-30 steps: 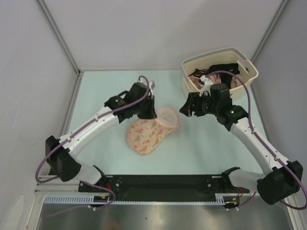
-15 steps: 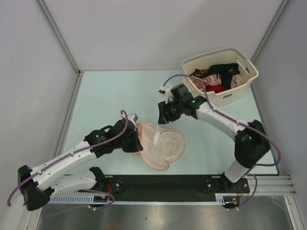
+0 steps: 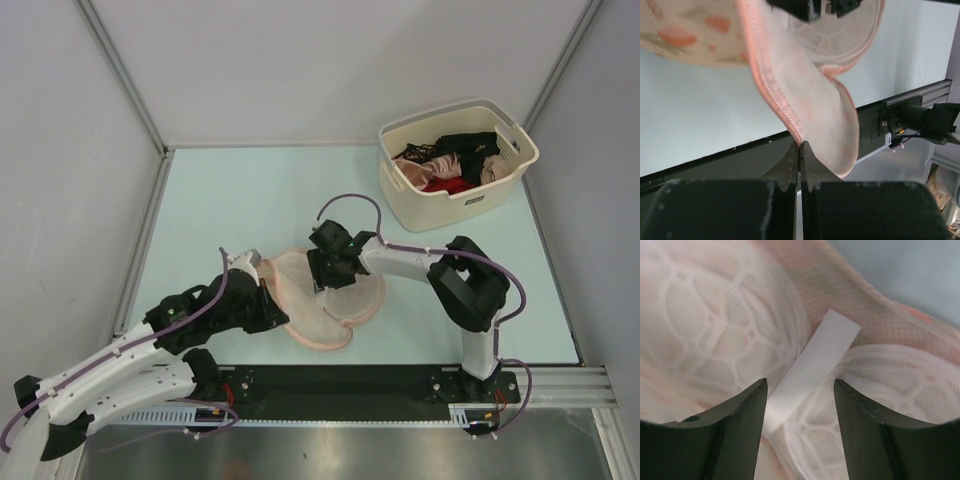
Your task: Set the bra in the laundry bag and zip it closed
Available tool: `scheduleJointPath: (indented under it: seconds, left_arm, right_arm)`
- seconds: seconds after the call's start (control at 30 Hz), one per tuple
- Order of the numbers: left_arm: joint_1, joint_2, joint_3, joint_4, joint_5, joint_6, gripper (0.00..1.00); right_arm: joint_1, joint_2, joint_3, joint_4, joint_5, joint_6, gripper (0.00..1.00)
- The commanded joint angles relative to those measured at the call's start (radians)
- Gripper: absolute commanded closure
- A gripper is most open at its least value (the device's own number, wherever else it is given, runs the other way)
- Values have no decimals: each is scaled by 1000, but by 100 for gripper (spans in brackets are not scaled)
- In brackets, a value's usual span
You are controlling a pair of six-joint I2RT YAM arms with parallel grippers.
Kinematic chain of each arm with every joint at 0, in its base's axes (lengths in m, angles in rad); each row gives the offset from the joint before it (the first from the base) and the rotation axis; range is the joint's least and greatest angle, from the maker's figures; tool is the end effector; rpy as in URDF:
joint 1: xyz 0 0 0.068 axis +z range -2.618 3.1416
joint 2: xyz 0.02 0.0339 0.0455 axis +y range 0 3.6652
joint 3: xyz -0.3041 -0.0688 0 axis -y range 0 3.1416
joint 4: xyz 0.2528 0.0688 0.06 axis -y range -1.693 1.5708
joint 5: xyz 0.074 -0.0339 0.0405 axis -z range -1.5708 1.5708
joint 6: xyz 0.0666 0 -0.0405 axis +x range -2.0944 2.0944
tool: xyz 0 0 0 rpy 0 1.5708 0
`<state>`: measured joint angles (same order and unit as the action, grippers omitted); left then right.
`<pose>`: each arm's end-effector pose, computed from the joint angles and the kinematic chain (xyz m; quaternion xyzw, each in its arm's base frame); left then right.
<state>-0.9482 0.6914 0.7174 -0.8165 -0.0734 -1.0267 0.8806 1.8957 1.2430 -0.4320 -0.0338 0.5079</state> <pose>0.0831 -0.1074 0.2742 -0.0502 0.9230 -0.2985 0.2377 0.2657 0.3253 0.1715 -0.1838 0.9529 0.1666 0.1744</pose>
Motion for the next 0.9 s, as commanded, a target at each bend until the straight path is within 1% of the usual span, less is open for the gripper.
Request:
scheduleJointPath:
  seconds: [0.0,0.07,0.1,0.13,0.2,0.3,0.33,0.37,0.4,0.43,0.47,0.5,0.53,0.57,0.6,0.63,0.67,0.7,0.73,0.77,0.8,0.83,0.87]
  left_arm:
    - [-8,-18,-9,0,-34,-67,100]
    - [-6,-16,-9,-29,-49,-84,100]
    - [-6,-13,-4,-48,-84,-117,100]
    - [-4,-12,0,-96,-104,-142,100]
    - [8,2,17,-147,-147,-196,100]
    - [100,39,54,-210,-167,-176,100]
    - [168,58,57,-220,-155,-158,100]
    - [208,69,59,-220,-143,-135,100]
    - [250,77,56,-220,-129,-95,100]
    - [322,91,53,-210,-120,-76,100]
    - [357,115,50,-191,-97,-49,100]
    - [397,135,53,-164,-88,17,100]
    - [472,155,57,-153,-77,49,100]
    - [512,216,80,-144,-80,116,100]
    - [550,250,95,-145,-88,141,100]
    - [615,282,112,-148,-98,166,100]
    - [638,356,144,-145,-126,216,100]
    - [653,385,163,-153,-147,238,100]
    - [669,419,180,-165,-166,256,100]
    - [670,442,207,-180,-211,270,99]
    - [672,465,212,-196,-223,274,88]
    - [671,462,212,-194,-227,278,79]
    - [671,453,208,-197,-230,278,69]
  right_arm:
    - [-31,170,145,-13,354,156,36]
    - [-58,222,217,-36,437,185,35]
    - [-75,247,287,-60,457,210,35]
    - [-112,281,320,-107,478,236,35]
    - [-146,293,348,-125,486,273,35]
    - [-181,267,339,-136,509,270,35]
    - [-187,238,304,-136,505,270,36]
    - [-192,214,270,-123,490,265,36]
    - [-195,192,238,-108,441,256,35]
    - [-195,172,213,-84,411,245,35]
    - [-187,130,163,-70,373,230,35]
    - [-177,112,145,-59,309,190,35]
    - [-169,88,129,-54,273,166,33]
    - [-148,44,101,-51,235,141,30]
    - [-143,11,86,-44,145,104,28]
    - [-135,-19,72,-39,102,90,24]
    - [-131,-91,49,-33,56,77,21]
    - [-129,-130,47,-27,-6,51,18]
    - [-134,-164,50,-27,-23,35,11]
    - [-137,-200,77,-28,-35,15,10]
    - [-156,-255,97,-34,-25,-2,7]
    - [-170,-279,128,-43,-8,-26,2]
    - [-196,-296,157,-53,3,-38,1]
